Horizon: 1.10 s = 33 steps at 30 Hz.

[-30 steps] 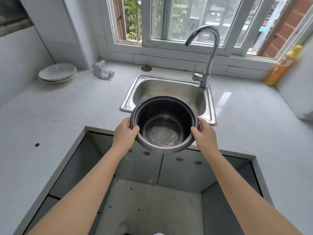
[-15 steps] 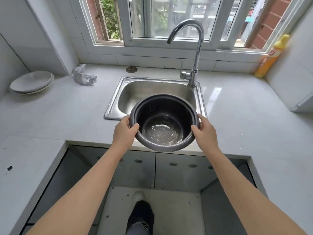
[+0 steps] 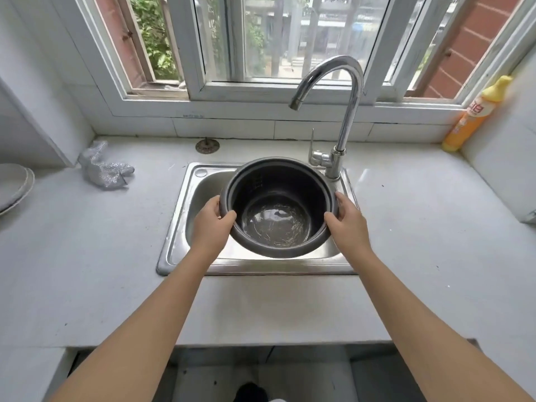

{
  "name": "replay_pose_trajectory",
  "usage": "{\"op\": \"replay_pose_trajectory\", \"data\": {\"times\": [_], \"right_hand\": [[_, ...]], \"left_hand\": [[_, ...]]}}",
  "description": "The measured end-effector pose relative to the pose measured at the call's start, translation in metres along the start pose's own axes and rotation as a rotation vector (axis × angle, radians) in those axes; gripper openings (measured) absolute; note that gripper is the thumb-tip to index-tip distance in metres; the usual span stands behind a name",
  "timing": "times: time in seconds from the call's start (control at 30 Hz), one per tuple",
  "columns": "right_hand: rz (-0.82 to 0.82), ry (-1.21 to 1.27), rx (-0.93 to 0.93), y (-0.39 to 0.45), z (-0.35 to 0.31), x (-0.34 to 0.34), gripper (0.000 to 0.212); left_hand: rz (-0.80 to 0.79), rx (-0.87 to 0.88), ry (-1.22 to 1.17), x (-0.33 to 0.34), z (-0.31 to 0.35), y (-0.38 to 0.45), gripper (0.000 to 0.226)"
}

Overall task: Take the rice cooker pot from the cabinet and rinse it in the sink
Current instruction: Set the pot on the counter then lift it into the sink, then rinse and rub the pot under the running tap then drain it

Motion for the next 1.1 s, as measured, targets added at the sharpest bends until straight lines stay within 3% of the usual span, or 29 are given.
{"op": "replay_pose_trajectory", "data": {"times": [0.17, 0.47, 0.67, 0.83, 1.1], "right_hand": [[-0.001, 0.013, 0.092, 0.022, 0.019, 0.016, 0.050], [-0.099, -0.089, 0.197, 0.055, 0.049, 0.031, 0.054], [-0.154, -0.080, 0.285, 0.073, 0.084, 0.040, 0.024], [-0.216, -0.122, 0.391, 0.084, 0.119, 0.053, 0.048], [-0.282, -0.193, 0.474, 0.093, 0.161, 0.074, 0.051]], "left_hand": [[-0.048, -0.040, -0.028, 0.015, -0.010, 0.029, 0.028], [-0.085, -0.086, -0.070, 0.042, -0.022, 0.058, 0.032], [-0.133, -0.182, -0.020, 0.072, -0.051, 0.073, 0.022], [-0.158, -0.274, 0.058, 0.099, -0.083, 0.085, 0.018], [-0.140, -0.342, 0.130, 0.126, -0.119, 0.096, 0.022]]}}
Point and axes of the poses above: each hand's wrist, its own y-axis towards the middle knuckle, its own x-axis out of the palm, z = x × y, the point moved 8 cm from there along y, towards the middle knuckle, and after that the axes turned 6 degrees about y, right-handed, at the moved point
